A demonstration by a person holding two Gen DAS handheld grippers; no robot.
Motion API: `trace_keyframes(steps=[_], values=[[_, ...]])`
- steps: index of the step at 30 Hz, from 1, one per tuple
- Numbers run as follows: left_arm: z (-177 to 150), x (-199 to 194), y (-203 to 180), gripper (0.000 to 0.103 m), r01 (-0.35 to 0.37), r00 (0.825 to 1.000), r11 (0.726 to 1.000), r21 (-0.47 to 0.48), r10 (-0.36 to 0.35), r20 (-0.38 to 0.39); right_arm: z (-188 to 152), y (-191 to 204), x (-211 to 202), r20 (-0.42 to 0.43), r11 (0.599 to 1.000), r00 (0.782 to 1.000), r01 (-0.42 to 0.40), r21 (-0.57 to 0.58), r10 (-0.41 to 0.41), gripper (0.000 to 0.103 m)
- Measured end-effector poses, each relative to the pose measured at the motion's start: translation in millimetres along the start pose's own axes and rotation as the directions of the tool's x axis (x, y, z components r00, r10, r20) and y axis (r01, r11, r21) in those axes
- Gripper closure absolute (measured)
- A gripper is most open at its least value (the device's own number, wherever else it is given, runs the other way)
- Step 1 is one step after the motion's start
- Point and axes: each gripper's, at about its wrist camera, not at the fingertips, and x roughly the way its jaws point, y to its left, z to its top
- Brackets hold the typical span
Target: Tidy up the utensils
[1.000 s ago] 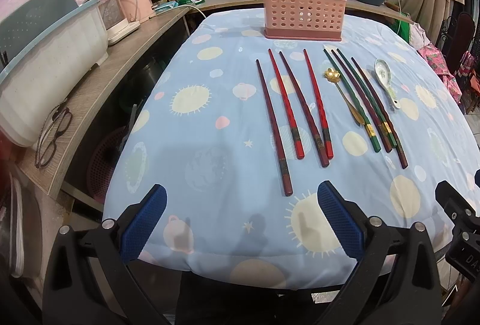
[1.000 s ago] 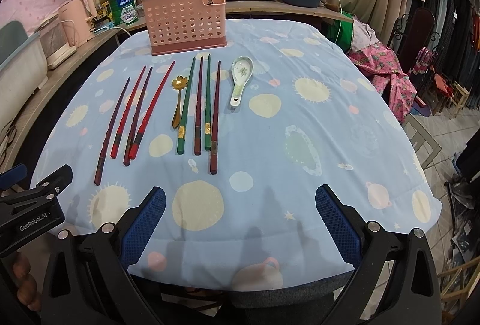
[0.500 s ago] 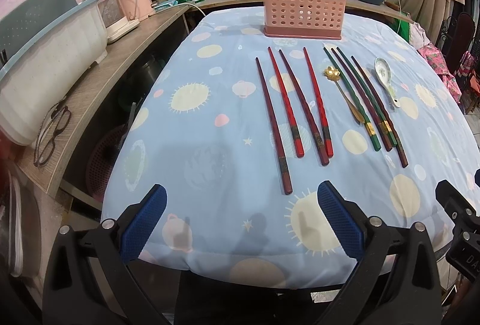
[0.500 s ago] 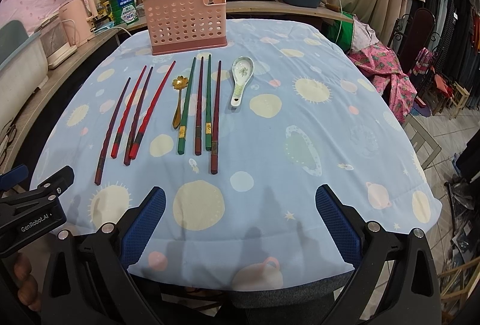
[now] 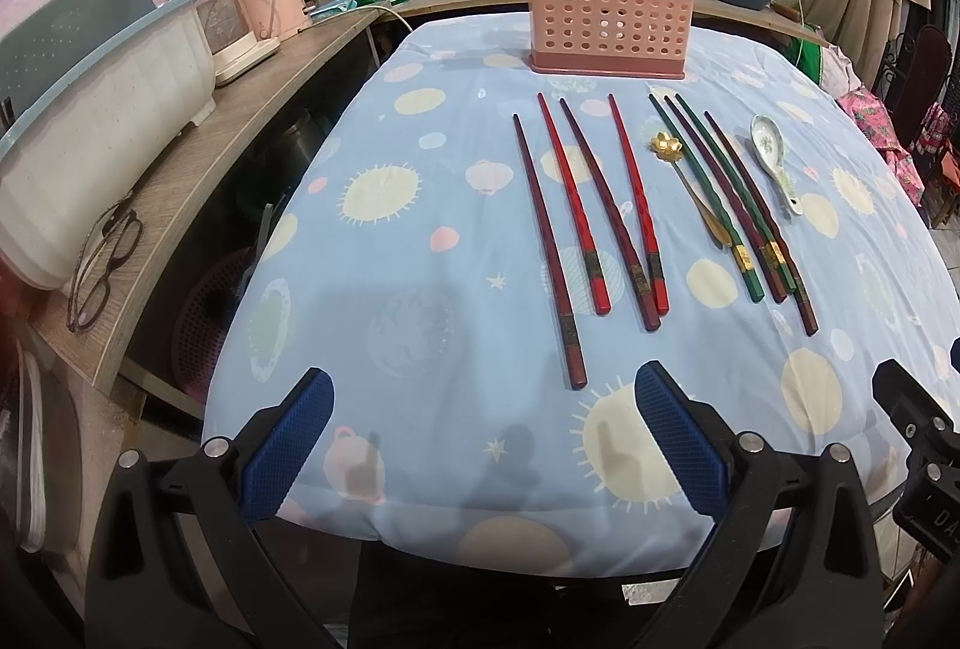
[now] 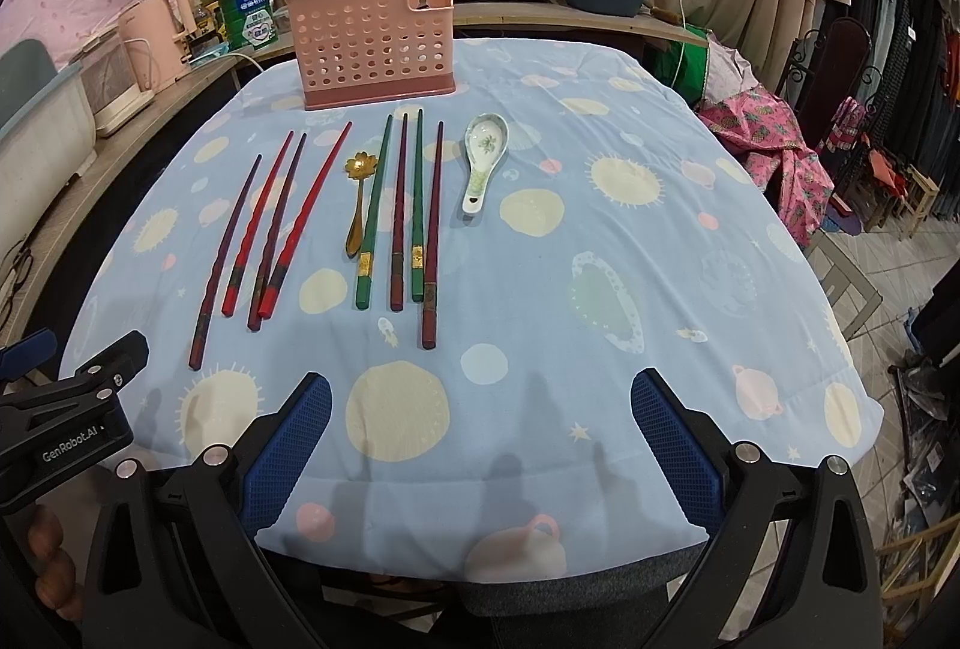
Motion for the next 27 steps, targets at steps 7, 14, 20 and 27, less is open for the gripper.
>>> trace_keyframes(steps=[7, 14, 20, 27], values=[[1.2, -0.2, 0.3, 0.007, 0.0, 1.0, 1.0, 0.001, 0.0, -0.001, 0.7, 0.9, -0.7, 0.001, 1.0, 1.0, 0.0, -0.001, 0.0, 0.007], [1.8, -0.3, 0.8, 0.007, 0.0, 1.0, 1.0, 0.001, 0.0, -0.002, 0.9, 1.2, -0.6, 0.0, 1.0, 1.0, -0.001, -0.001, 0.001, 0.007], [1.8, -0.3, 0.7, 0.007, -0.001, 1.0, 1.0, 0.001, 0.001, -0.002, 0.9, 1.1, -1.2, -0.001, 1.0, 1.0, -0.002, -0.002, 0.002, 0.007], [2.1, -0.3, 0.5, 0.007, -0.001, 1.0, 1.0, 0.001, 0.001, -0.003, 1.0, 0.6, -1.0, -0.002, 1.0, 1.0, -0.002, -0.001, 0.002, 0.007]])
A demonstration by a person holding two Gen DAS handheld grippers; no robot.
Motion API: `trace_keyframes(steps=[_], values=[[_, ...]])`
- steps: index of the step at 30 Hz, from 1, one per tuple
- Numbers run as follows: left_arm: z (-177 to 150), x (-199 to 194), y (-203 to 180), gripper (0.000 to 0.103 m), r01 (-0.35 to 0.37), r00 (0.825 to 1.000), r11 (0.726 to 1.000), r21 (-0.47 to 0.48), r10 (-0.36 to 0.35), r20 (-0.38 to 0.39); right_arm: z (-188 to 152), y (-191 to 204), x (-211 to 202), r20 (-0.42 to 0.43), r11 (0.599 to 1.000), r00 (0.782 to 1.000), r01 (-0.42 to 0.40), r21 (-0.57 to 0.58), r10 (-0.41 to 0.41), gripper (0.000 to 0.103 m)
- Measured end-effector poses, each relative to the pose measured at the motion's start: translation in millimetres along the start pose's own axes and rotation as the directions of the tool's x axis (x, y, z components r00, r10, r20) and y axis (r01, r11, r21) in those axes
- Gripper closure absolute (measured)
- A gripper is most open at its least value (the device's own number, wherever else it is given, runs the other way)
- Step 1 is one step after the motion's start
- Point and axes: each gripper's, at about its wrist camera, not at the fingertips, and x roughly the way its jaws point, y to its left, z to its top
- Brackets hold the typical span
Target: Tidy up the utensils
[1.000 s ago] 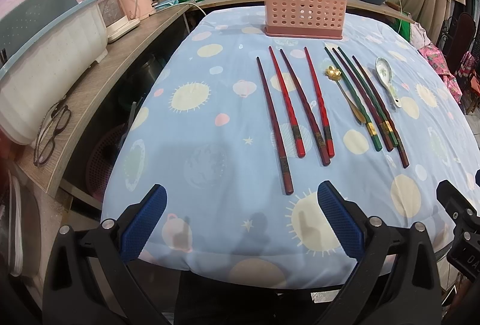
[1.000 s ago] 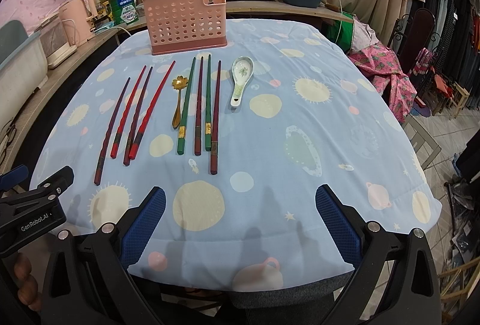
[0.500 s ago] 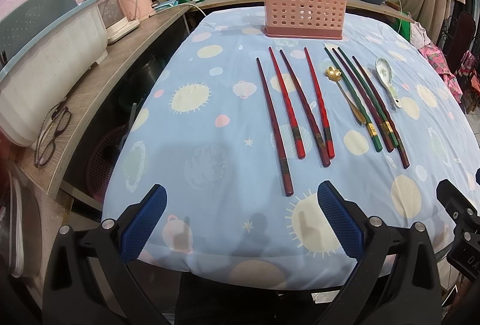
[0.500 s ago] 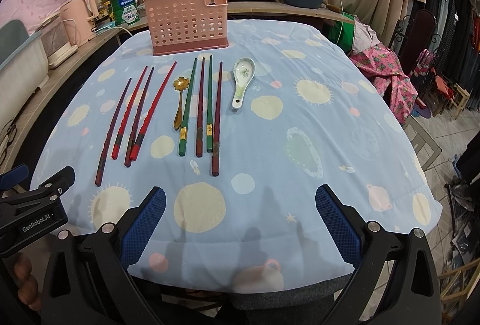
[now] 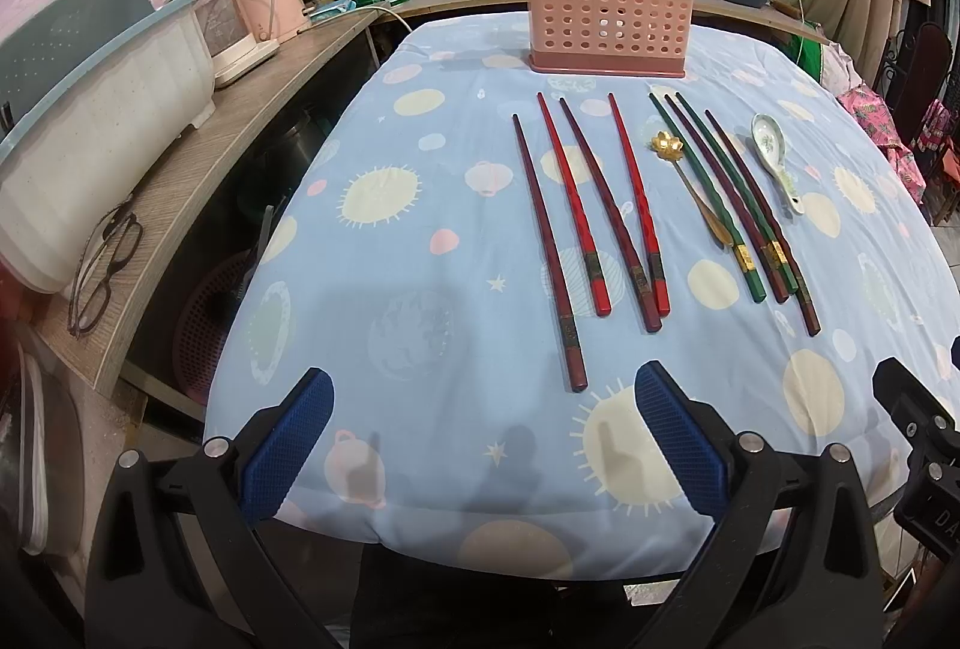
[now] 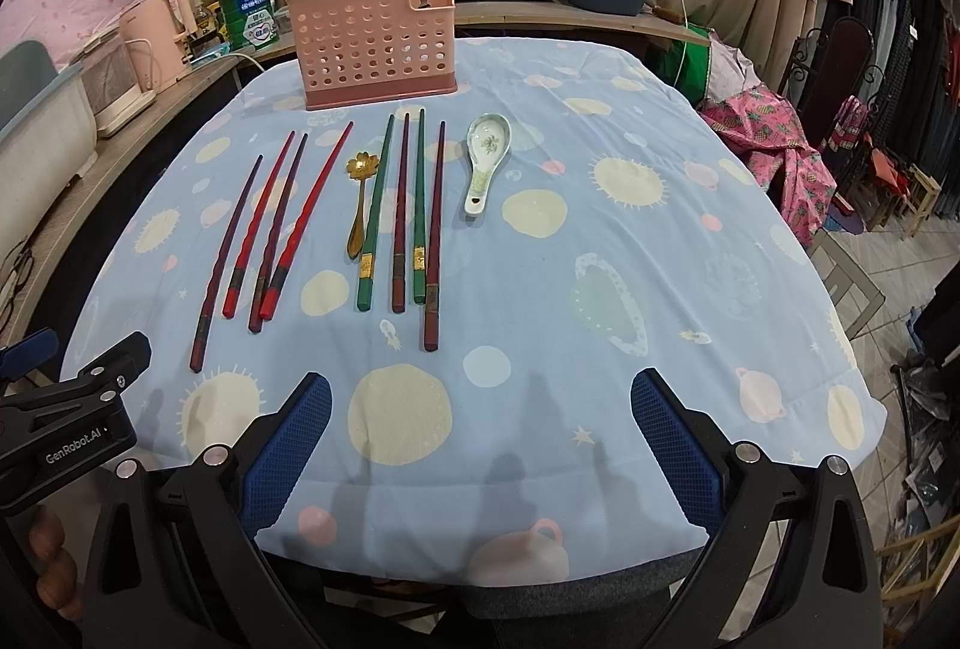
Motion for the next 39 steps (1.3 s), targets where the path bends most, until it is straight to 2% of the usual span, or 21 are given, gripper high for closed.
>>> trace_keyframes(steps=[23, 28, 35, 39], values=[[1, 4, 4, 0.007, -0.016, 1.0, 1.0, -0.004, 0.016, -0.012, -1, -1, 2, -0.008, 1.0, 1.0, -0.004, 0.011, 0.004, 0.007], [2, 13, 9, 0.007, -0.005, 0.999, 1.0, -0.028, 0.004, -0.044, -2, -5, 7, -0.019, 1.0, 1.0, -0.006, 0.024, 0.007, 0.007], [6, 34, 12, 0.007, 0.047, 0.995, 0.997, -0.054, -0.052, -0.084, 1, -11, 15, -0.036, 0.999, 0.999, -0.005, 0.046, 0.007, 0.007], [9, 54, 10, 0.007, 0.047, 0.991, 0.997, -0.059, -0.054, -0.124, 5, -16, 23, -0.041, 0.998, 0.999, -0.001, 0.059, 0.004, 0.007]])
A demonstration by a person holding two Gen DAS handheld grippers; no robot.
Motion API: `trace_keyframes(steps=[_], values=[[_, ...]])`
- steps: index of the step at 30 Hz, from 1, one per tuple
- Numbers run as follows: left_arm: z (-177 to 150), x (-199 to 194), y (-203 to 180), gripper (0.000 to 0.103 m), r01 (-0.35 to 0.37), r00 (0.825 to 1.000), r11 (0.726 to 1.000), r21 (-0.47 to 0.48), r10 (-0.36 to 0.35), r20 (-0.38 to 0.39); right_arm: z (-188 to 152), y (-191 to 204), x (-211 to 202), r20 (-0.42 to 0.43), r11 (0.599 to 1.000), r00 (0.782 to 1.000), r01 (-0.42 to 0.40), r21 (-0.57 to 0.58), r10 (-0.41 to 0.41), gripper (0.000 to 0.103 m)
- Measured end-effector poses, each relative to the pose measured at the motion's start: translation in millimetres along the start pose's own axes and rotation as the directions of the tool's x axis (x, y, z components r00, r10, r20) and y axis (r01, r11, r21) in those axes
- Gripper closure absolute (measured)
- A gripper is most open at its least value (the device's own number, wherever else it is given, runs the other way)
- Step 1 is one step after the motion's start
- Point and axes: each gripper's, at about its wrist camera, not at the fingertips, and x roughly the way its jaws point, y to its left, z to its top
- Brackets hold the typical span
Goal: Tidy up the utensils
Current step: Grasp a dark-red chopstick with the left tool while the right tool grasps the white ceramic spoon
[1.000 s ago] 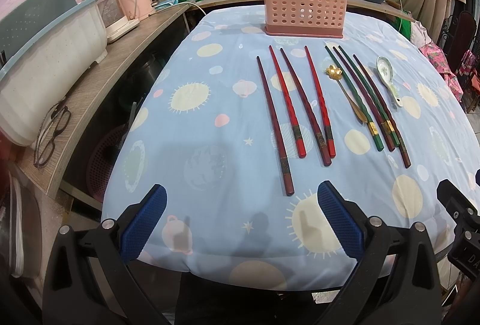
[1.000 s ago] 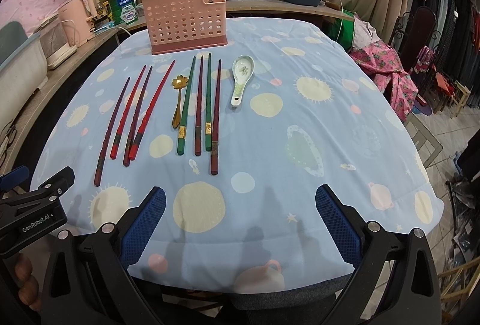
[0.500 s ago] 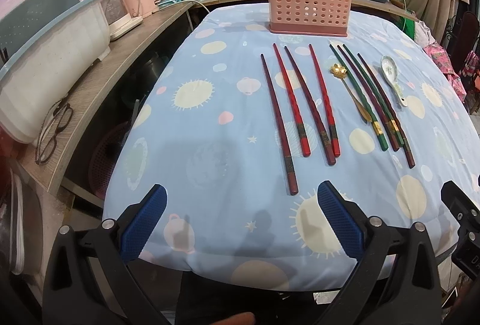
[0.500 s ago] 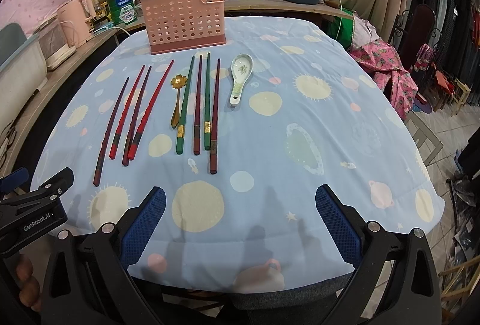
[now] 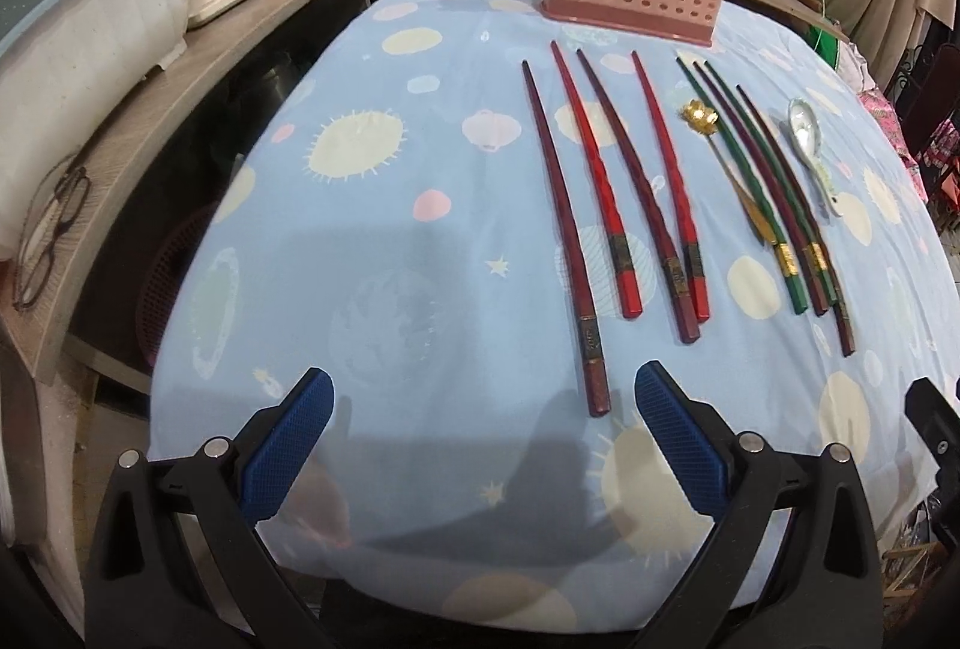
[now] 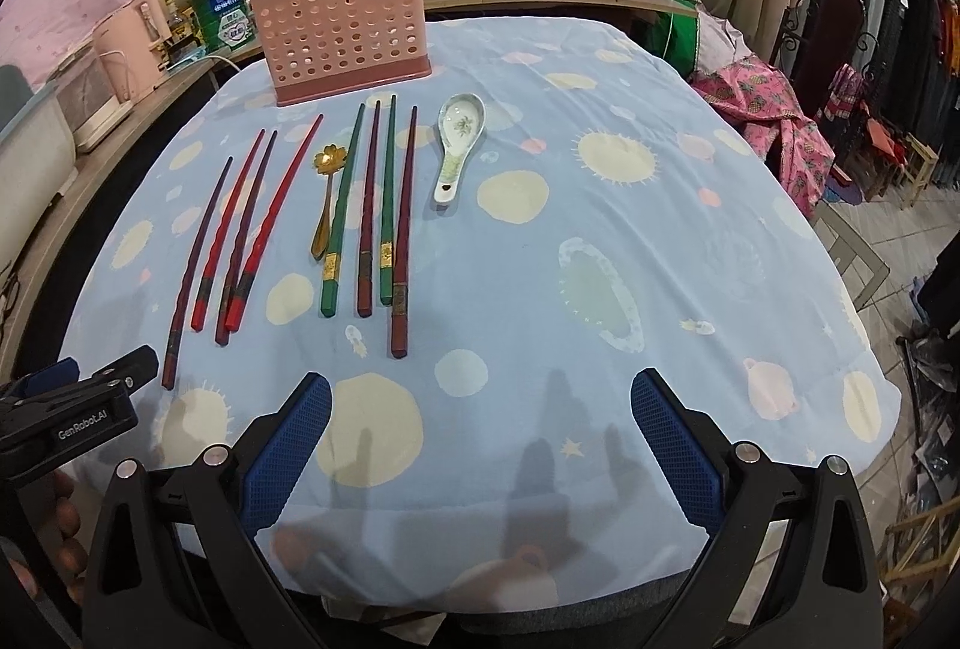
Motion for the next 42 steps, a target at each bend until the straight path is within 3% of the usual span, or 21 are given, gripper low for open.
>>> trace_keyframes(steps=[9, 20, 25, 29, 33, 42], values=[[7, 25, 2, 0.008, 0.026, 0.999, 1.0, -0.013, -0.026, -0.041, 20, -7, 17, 0.005, 0.999, 1.0, 0.004, 0.031, -0.005, 0.007], [20, 23, 4, 0.05, 0.081, 0.997, 0.996, 0.027, -0.08, -0.018, 53, -3, 47, 0.016, 0.999, 1.0, 0.001, 0.035, -0.002, 0.01], [29, 26, 13, 0.071, 0.093, 0.995, 0.996, 0.012, -0.093, -0.025, 75, 0, 68, 0.008, 0.999, 1.0, -0.016, 0.034, 0.016, 0.026], [37, 31, 15, 0.08, 0.099, 0.995, 0.995, 0.002, -0.098, -0.027, 93, 1, 88, -0.011, 0.998, 0.999, -0.048, 0.051, 0.049, 0.039], [44, 36, 15, 0.081, 0.1, 0.994, 0.995, -0.001, -0.1, -0.031, 104, 3, 104, -0.038, 0.996, 0.997, -0.068, 0.061, 0.07, 0.058], [56, 43, 12, 0.081, 0.092, 0.995, 0.996, 0.002, -0.092, -0.035, 106, -6, 124, -0.079, 0.985, 0.989, -0.116, 0.129, 0.127, 0.086]])
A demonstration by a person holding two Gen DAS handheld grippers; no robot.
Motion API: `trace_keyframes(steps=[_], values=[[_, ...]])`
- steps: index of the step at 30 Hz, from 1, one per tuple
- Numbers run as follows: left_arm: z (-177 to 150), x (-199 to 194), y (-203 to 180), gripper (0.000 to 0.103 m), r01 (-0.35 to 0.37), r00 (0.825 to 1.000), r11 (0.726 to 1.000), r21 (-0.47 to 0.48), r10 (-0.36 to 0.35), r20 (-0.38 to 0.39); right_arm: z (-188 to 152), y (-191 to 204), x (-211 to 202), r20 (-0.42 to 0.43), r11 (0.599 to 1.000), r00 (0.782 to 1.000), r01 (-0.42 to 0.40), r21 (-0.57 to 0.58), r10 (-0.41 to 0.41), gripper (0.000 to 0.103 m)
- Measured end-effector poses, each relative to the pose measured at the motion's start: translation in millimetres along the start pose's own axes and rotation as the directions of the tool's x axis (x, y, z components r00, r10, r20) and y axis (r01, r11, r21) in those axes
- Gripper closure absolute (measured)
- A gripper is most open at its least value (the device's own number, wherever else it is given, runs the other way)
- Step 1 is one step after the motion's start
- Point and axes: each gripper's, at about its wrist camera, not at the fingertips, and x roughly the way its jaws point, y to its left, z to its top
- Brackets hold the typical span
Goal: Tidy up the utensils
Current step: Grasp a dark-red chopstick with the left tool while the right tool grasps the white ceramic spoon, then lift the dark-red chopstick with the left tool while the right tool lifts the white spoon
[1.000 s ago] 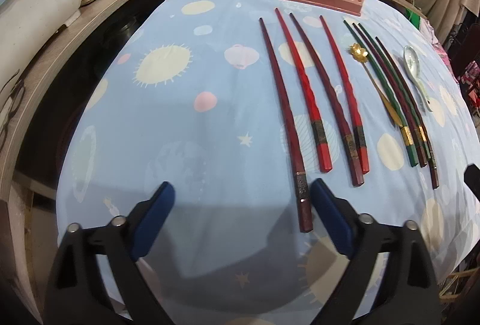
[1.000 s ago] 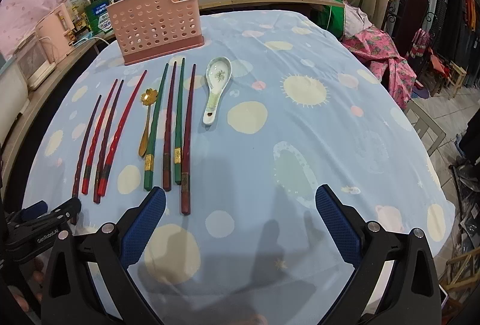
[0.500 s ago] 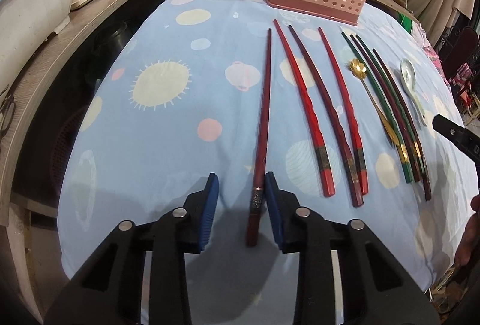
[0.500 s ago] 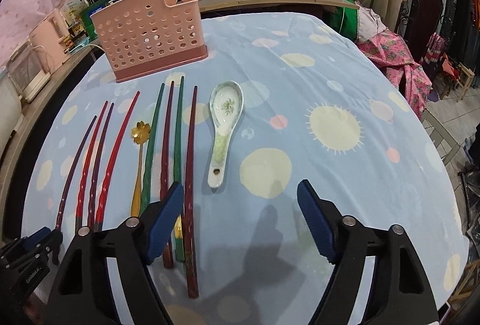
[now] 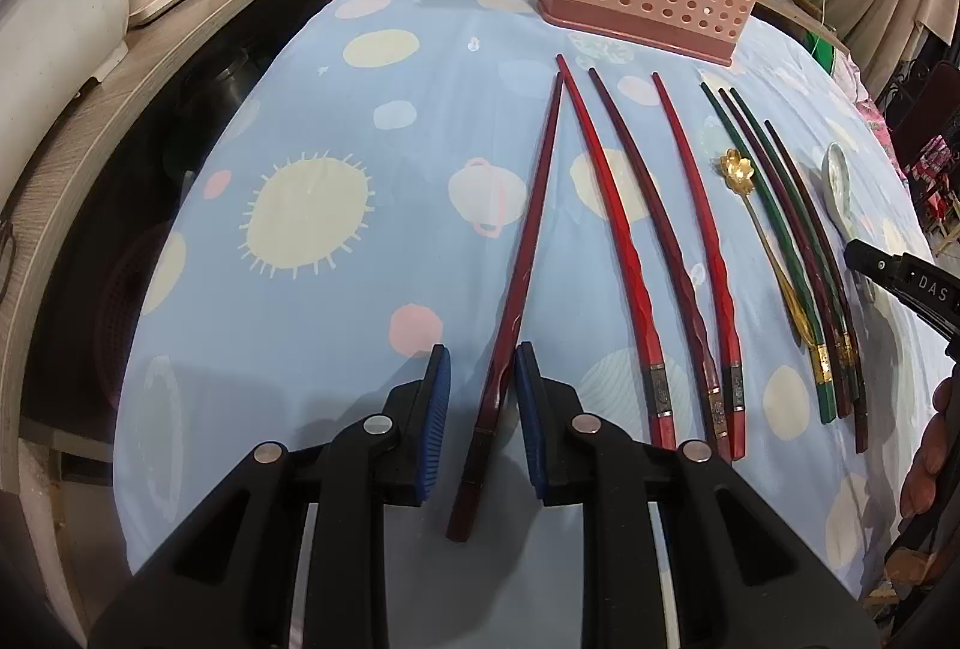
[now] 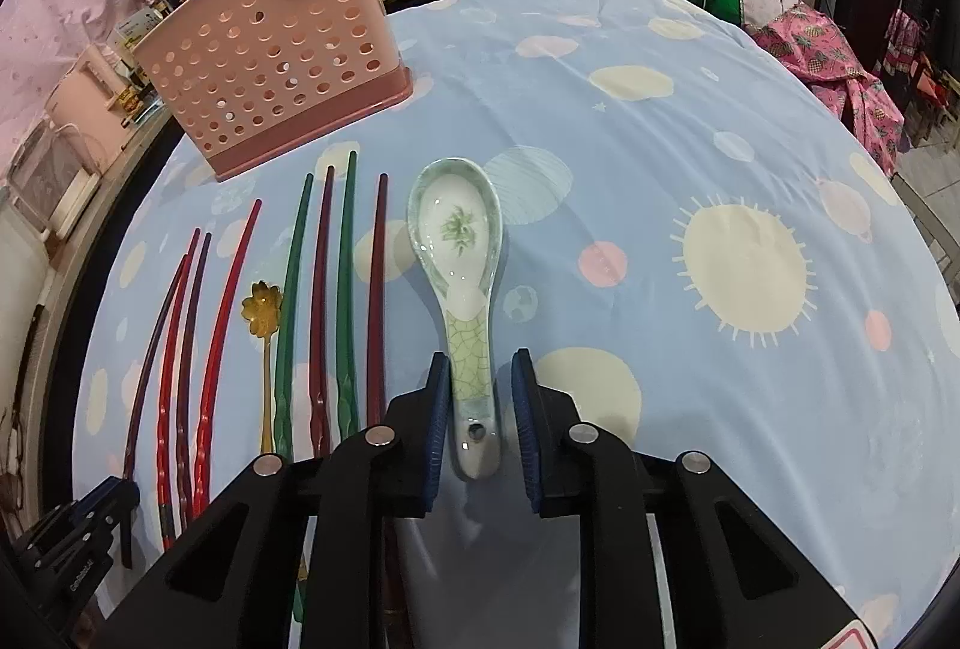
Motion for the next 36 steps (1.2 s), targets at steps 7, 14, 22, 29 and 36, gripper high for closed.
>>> trace_keyframes(steps=[7, 14, 22, 29, 36], values=[[-6, -5, 3, 0.081, 0.021, 1.0, 1.0, -0.013, -0.021, -0.007, -9, -7, -5, 0.003, 0.999, 0.999, -0.032, 0.017, 0.032, 0.09], [-19, -13, 6, 0.081, 0.041, 0.999, 0.999, -0.023, -0.041, -0.012, -27, -12, -19, -0.004, 0.999, 0.999, -0.042, 0.017, 0.042, 0.091], [-20, -14, 10, 0.092, 0.078, 0.997, 0.996, -0.047, -0.079, -0.018, -39, -15, -32, -0.008, 0.999, 0.999, -0.042, 0.011, 0.042, 0.091], [-28, -23, 13, 0.094, 0.102, 0.994, 0.993, -0.057, -0.103, -0.019, -42, -14, -45, 0.005, 0.999, 0.999, -0.042, 0.005, 0.042, 0.091], [-17, -50, 20, 0.096, 0.113, 0.993, 0.99, -0.079, -0.109, 0.052, -37, -12, -63, 0.039, 0.999, 0.998, -0.048, 0.003, 0.048, 0.091]])
